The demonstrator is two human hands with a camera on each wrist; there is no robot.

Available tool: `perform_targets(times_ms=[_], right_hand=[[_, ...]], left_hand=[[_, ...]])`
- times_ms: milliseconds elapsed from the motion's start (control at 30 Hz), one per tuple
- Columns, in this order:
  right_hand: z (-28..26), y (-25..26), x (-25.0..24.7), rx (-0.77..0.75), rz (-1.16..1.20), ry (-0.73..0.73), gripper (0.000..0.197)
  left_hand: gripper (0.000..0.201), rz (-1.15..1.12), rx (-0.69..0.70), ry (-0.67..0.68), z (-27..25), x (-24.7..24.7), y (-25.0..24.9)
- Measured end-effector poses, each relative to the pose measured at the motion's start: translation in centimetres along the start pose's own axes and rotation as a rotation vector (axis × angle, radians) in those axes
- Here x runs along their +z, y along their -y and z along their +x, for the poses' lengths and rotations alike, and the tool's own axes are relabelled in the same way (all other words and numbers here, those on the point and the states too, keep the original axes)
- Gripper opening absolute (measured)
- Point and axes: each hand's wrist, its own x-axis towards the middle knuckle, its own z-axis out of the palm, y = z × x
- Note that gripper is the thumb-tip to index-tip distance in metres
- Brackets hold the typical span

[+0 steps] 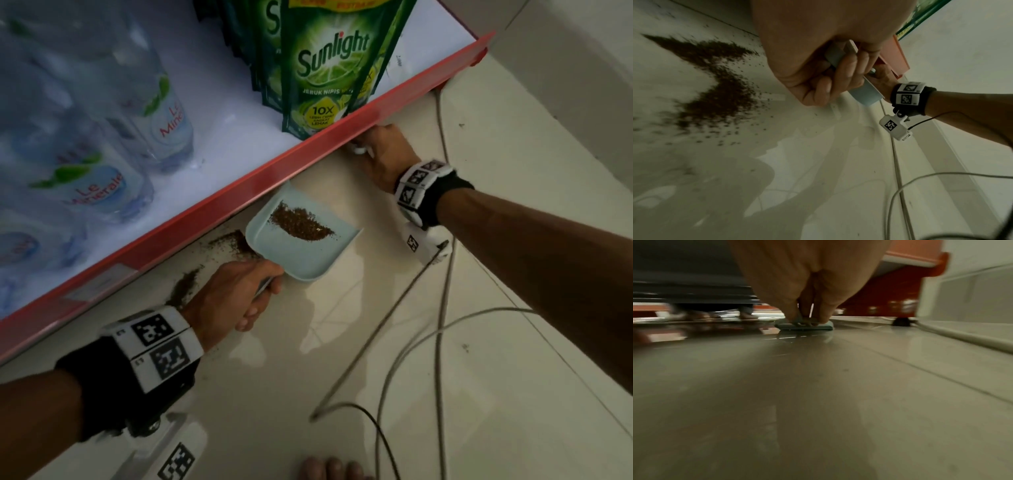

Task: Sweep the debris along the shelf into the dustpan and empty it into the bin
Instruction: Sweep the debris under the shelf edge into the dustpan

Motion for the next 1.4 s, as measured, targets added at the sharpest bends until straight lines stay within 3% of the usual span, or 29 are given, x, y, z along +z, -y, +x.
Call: perform_targets(times_ms=[67,133,200,300,433,500,600,767,867,1033,1200,1267,1400], right_hand=[[-1.1,2.2,0.6,-0.176,0.044,0.095,0.022],[-2.2,3.5,0.6,-0.246,-0.001,0.17,0.05],[-3.0,3.6,0.3,-0.266,-0.023,0.11,0.056],[-3.1,2.2,-0.2,-0.108,-0.119,-0.031,0.045],[-0.9,1.9,0.1,0.276,-0.168,-0.097,0.029],[-0.1,2.7,1.1,0.353,-0.143,-0.085,0.031],[-0.3,5.0,2.8,0.222,-0.09,0.011,0.03],[-4.0,10.2,3.0,-0.205,-0.018,0.232,0.045],[-6.0,11.1,2.5,-0.279,-0.026,0.289,0.049],[-6.0,9.9,1.0,-0.105,-0.04,-0.021,0.037],[-3.7,10.0,2.7,0.222,-0.141,0.01,0.031],[-4.1,12.3,3.9,0.121,-0.088,0.078,0.04],[-6.4,16.9,5.4,-0.27,0.041,0.263,0.043]], left_hand=[[0.034,0.019,-0.032,0.001,-1.0,-0.6,0.4],[0.032,0.047,-0.056,-0.006,-2.0,-1.1,0.8],[0.032,0.061,-0.059,-0.001,-2.9,-1.4,1.0],[0.031,0.05,-0.043,0.017,-3.9,-1.7,1.3],[0.029,-0.014,0.001,-0.004,-4.7,-2.1,2.0],[0.028,-0.044,0.001,-0.023,-4.8,-1.9,2.6],[0.029,-0.075,0.003,-0.038,-5.1,-1.4,3.4],[0.031,-0.144,0.058,-0.051,-6.5,-1.1,5.3],[0.03,-0.145,0.087,-0.055,-7.9,-1.4,6.4],[0.031,-0.176,0.091,-0.097,-10.0,-2.2,8.2],[0.032,-0.21,0.043,-0.146,-11.3,-2.6,9.9],[0.031,-0.227,0.021,-0.163,-11.7,-2.7,10.3],[0.028,-0.239,0.007,-0.194,-12.5,-3.0,11.1]])
